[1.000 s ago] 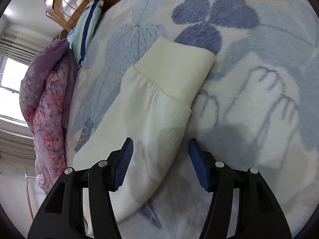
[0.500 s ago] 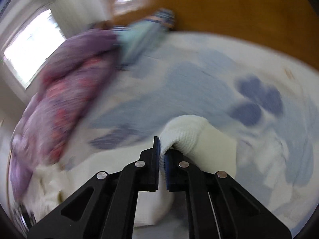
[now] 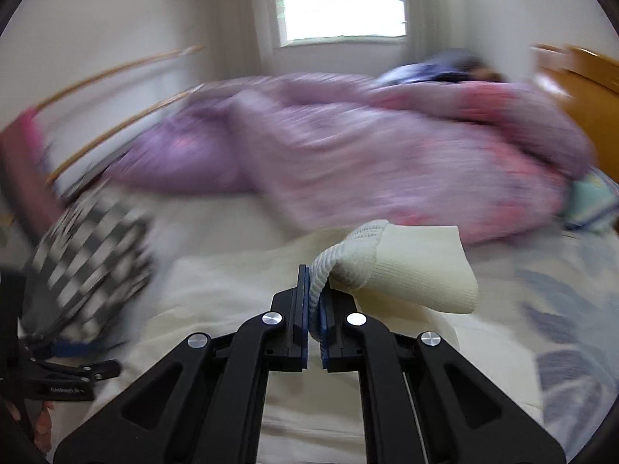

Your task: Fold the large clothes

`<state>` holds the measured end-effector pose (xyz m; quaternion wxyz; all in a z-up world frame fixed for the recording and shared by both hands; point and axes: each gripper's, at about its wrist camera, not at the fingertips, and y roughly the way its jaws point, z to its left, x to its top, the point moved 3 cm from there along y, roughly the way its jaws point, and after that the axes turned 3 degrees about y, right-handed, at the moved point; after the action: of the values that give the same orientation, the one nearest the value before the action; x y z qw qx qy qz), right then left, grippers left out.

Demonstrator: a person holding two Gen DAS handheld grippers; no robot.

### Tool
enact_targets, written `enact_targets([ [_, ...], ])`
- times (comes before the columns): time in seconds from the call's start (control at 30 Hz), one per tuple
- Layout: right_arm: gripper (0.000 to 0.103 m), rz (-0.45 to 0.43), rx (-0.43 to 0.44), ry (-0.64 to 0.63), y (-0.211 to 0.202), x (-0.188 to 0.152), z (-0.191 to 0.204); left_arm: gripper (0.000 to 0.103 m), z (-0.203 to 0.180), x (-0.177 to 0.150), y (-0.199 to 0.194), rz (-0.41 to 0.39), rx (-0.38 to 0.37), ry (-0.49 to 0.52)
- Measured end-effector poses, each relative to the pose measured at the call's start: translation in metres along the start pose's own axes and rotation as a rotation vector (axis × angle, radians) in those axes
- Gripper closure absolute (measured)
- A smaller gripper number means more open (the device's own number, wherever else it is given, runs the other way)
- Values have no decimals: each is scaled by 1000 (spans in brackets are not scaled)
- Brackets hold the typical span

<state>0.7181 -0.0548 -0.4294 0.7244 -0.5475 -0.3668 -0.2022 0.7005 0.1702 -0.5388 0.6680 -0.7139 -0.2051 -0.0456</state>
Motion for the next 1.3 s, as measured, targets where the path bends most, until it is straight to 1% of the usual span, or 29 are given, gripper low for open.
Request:
enact_targets([
  [0.03, 99, 44, 35, -32, 20, -9, 29, 22, 13, -4, -3, 2, 4, -9],
  [0.07, 98, 77, 54, -56, 33, -17, 47, 22, 21, -7, -4, 2, 7, -12],
  [0.1, 95, 166, 91, -91, 57, -33, 73, 22, 27, -10, -6, 1, 11, -12],
  [0.13, 90, 258, 91, -120, 80, -46, 91, 22, 36, -14, -8, -3, 19, -14],
  [0.17, 85, 371, 66, -156, 101, -65, 107, 22, 43, -18, -8, -1, 20, -17],
  [0.2, 79, 441, 52, -175, 115, -78, 114, 22, 48, -21, -9, 5, 17, -23],
  [0.23, 71, 533, 41, -188, 130, -97, 120, 22, 54, -25, -10, 8, 19, -33],
  [0.27, 71, 574, 44, -182, 134, -105, 122, 22, 58, -27, -10, 11, 16, -40],
  [0.3, 64, 576, 49, -163, 132, -107, 122, 22, 61, -29, -10, 15, 12, -44],
  [0.33, 52, 557, 65, -128, 125, -106, 119, 22, 64, -31, -11, 14, 13, -46],
  [0.4, 44, 522, 71, -88, 110, -101, 113, 22, 63, -32, -11, 11, 7, -54],
  [0.47, 44, 489, 89, -33, 96, -94, 103, 22, 60, -32, -13, 4, -2, -69],
  [0.53, 44, 456, 91, 37, 79, -85, 78, 22, 50, -30, -12, 0, -29, -73],
  [0.6, 44, 419, 98, 114, 62, -79, 58, 22, 35, -25, -10, -2, -38, -60],
  [0.67, 44, 383, 79, 161, 43, -74, 28, 22, 14, -18, -7, -13, -52, -23],
  [0.73, 44, 346, 15, 200, 25, -66, -16, 22, -5, -8, -1, -21, -34, 20],
  [0.77, 44, 341, -4, 219, 21, -64, -31, 22, -11, -1, 3, -23, -22, 31],
  [0.83, 43, 327, -84, 260, 10, -56, -83, 22, -21, 18, 12, -30, 1, 36],
  [0.87, 43, 320, -107, 276, 5, -54, -98, 22, -24, 30, 18, -38, 20, 34],
  [0.93, 40, 305, -159, 333, -9, -46, -148, 22, -26, 53, 32, -28, 55, 29],
  [1.0, 37, 296, -163, 402, -8, -39, -184, 22, -23, 74, 46, -2, 51, -1],
  [1.1, 35, 303, -151, 527, 6, -36, -230, 22, -11, 105, 64, 16, 84, -61],
  [1.13, 35, 318, -129, 578, 15, -37, -243, 22, -7, 115, 70, 18, 111, -65],
  [1.2, 35, 326, -121, 667, 27, -38, -266, 22, -1, 128, 78, 20, 178, -59],
  [1.3, 35, 359, -122, 708, 49, -44, -282, 22, 8, 143, 96, 44, 195, -76],
])
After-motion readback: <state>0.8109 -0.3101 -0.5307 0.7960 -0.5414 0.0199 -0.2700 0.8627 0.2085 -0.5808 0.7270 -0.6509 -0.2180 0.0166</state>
